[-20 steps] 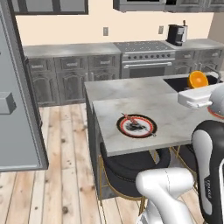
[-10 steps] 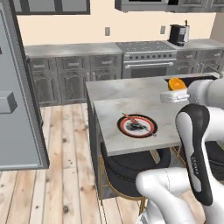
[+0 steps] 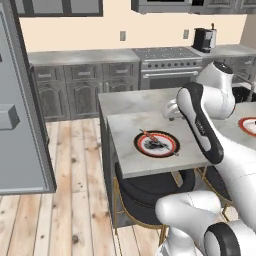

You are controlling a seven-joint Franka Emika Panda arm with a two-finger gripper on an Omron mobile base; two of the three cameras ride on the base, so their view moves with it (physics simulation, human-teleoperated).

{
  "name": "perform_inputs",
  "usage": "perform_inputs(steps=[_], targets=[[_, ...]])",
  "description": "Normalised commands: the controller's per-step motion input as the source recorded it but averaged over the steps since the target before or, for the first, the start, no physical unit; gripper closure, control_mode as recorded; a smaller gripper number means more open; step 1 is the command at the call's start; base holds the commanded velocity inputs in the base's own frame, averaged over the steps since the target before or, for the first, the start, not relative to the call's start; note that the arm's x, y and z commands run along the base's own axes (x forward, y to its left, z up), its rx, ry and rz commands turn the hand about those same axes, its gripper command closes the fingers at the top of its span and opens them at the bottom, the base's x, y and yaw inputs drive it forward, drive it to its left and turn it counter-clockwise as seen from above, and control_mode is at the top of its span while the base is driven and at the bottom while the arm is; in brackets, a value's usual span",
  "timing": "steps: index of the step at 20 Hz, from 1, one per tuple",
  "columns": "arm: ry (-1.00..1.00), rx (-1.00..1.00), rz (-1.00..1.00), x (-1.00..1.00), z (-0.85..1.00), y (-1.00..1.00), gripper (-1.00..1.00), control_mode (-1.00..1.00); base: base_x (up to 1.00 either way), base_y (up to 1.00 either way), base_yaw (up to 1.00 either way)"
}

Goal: Pick up the peach and orange from the fridge and place one fruit on each plate on the dining counter.

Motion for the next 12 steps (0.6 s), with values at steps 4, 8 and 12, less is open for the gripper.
perform_inputs(steps=[4,8,12], targets=[[0.41,0.00,0.12,0.85,-0.90,0.03,1.00,-1.00,0.00,0.00,0.00],[0.33,-0.02,0.09,0.79,-0.87,0.13,1.00,-1.00,0.00,0.00,0.00],[0.19,-0.06,0.04,0.55,-0.77,0.13,1.00,-1.00,0.00,0.00,0.00]])
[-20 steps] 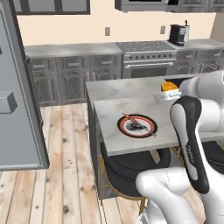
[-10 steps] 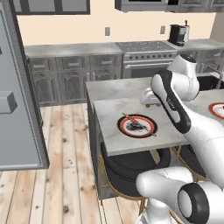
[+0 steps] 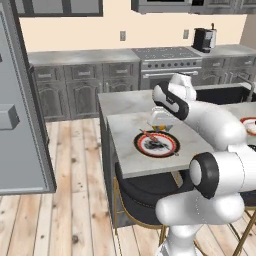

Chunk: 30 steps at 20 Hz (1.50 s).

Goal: Pick up the peach and orange from the fridge and place one fruit on each plate on the dining counter.

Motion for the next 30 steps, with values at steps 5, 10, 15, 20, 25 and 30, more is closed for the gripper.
perform_inputs(steps=[5,10,15,20,25,30], targets=[[0.06,-0.09,0.00,0.19,-0.66,0.08,1.00,-1.00,0.00,0.00,0.00],[0.00,-0.08,0.00,0.05,-0.46,0.01,1.00,-1.00,0.00,0.00,0.00],[-0.01,-0.08,0.00,-0.01,-0.39,0.05,1.00,-1.00,0.00,0.00,0.00],[-0.12,-0.06,0.00,-0.49,-0.20,0.06,1.00,-1.00,0.00,0.00,0.00],[-0.13,-0.01,0.00,-0.65,-0.15,0.03,1.00,-1.00,0.00,0.00,0.00],[0.00,0.00,0.00,-0.08,-0.23,0.03,-1.00,-1.00,0.00,0.00,0.00]])
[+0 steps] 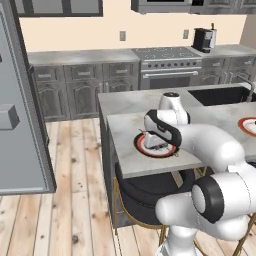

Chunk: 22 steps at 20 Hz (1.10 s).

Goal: Pick up the peach and orange from the fridge and place one fruit on each plate on the dining counter.

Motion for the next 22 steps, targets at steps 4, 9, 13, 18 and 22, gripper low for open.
perform_inputs(steps=[4,9,13,18,22], targets=[[0.00,0.00,0.00,0.07,-0.09,-0.01,-1.00,-1.00,0.00,0.00,0.00],[0.00,0.00,0.00,-0.07,0.00,0.00,-1.00,-1.00,0.00,0.00,0.00],[-0.01,0.00,0.00,-0.31,0.30,0.00,-1.00,-1.00,0.00,0.00,0.00],[-0.10,-0.02,0.00,-0.49,0.82,0.00,-1.00,-1.00,0.00,0.00,0.00],[-0.14,-0.01,0.00,-0.57,0.93,-0.02,-1.00,-1.00,0.00,0.00,0.00]])
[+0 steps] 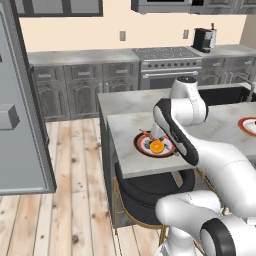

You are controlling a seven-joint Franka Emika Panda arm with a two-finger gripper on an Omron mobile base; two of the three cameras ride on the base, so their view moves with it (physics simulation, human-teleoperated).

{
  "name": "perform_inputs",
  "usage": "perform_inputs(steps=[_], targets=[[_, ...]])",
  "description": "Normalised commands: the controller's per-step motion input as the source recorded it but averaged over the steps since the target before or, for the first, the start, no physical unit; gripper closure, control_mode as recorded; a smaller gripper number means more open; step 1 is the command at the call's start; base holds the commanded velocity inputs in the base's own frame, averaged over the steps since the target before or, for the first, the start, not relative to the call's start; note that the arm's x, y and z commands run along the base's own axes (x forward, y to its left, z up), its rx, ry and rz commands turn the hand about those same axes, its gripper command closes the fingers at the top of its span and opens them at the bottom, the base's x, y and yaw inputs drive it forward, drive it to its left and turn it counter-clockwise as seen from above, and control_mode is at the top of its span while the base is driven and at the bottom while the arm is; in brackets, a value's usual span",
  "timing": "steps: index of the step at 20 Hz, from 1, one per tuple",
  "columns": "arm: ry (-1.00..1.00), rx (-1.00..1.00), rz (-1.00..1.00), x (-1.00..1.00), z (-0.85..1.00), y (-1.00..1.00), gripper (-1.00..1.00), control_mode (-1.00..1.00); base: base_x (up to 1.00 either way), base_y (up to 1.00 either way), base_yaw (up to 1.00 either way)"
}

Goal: Pick up the peach and orange from the fridge and place one fruit on each plate on the dining counter.

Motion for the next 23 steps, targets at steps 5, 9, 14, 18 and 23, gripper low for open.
perform_inputs(steps=[5,9,14,18,23], targets=[[-0.22,0.00,0.00,-0.90,0.63,-0.06,-1.00,-1.00,0.00,0.00,0.00],[-0.38,0.01,0.00,-1.00,0.42,-0.05,-1.00,-1.00,0.00,0.00,0.00],[-0.44,0.00,0.00,-1.00,0.48,-0.02,-1.00,-1.00,0.00,0.00,0.00],[-0.33,0.00,0.00,-0.94,0.65,-0.04,-1.00,-1.00,0.00,0.00,0.00],[-0.21,0.00,0.00,-0.77,0.81,-0.13,-1.00,-1.00,0.00,0.00,0.00]])
